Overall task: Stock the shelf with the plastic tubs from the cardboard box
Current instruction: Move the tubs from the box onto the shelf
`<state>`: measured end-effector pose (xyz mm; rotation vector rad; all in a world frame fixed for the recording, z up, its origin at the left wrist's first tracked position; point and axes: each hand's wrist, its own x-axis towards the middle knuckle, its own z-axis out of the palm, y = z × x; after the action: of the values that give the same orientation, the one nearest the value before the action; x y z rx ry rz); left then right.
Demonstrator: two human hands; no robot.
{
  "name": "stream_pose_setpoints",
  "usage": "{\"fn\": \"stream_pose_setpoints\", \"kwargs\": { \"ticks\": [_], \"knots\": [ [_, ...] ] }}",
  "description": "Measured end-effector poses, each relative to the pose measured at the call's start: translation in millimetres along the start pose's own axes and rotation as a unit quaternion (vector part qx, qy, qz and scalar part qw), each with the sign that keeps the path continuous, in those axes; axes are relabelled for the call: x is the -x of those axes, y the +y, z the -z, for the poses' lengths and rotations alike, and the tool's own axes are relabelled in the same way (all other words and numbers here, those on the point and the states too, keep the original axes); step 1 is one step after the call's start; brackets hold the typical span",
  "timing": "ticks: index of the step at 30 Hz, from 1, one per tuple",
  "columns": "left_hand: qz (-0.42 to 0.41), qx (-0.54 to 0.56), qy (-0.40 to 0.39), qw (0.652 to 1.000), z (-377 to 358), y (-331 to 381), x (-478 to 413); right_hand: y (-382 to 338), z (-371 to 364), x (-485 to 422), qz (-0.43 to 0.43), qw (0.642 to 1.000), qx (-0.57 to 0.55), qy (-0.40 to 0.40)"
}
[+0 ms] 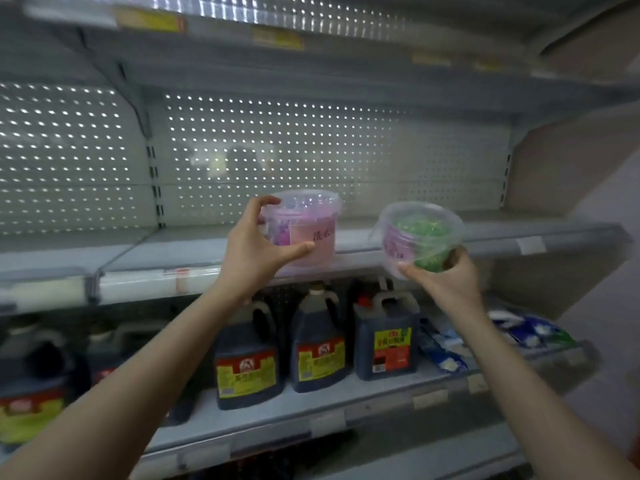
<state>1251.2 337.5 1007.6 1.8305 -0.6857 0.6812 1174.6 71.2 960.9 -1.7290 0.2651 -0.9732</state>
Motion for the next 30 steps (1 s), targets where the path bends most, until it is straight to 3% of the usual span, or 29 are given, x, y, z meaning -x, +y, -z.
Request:
{"fn": "stream_pose_setpoints", "kwargs": {
  "ticks": [16, 30],
  "knots": [
    [0.07, -0.132, 0.076, 0.986, 141, -58, -37, -72, -201, -22, 0.038, 0.983, 0.045, -0.172],
    [0.17, -0.245, 0.097, 0.949, 192, -136, -54, -81, -305, -26, 0.074, 0.903, 0.264, -0.331]
  ]
}}
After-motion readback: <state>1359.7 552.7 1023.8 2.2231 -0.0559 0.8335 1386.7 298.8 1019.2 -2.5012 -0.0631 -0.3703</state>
